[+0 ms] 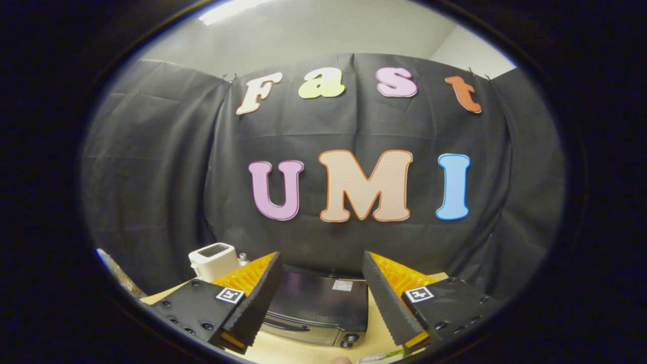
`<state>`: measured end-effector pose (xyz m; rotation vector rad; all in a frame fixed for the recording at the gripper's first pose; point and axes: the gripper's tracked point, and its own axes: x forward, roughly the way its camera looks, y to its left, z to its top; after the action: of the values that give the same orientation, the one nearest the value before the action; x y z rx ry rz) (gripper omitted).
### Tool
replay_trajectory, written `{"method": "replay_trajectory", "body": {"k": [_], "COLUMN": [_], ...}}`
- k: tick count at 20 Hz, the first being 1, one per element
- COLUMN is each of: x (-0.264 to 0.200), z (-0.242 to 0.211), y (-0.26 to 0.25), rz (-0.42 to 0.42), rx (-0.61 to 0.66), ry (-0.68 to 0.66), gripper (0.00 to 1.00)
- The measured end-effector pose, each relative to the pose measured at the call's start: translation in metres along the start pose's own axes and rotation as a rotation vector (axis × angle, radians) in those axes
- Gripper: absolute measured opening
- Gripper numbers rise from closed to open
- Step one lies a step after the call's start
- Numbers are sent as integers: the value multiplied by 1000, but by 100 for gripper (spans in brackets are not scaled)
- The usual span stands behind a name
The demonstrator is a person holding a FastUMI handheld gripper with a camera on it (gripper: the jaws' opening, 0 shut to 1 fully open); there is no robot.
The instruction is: Open the toaster oven, put the food inside, and close the toaster oven door.
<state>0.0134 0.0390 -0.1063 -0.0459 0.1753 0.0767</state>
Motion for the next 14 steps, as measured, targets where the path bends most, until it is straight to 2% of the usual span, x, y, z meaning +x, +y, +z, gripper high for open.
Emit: {"method": "replay_trajectory", "body": {"k": [14], "x": [35], "z": [-138], "y": [36], "rz": [26], "rx": [-77], "ry": [231], "gripper": [100]}}
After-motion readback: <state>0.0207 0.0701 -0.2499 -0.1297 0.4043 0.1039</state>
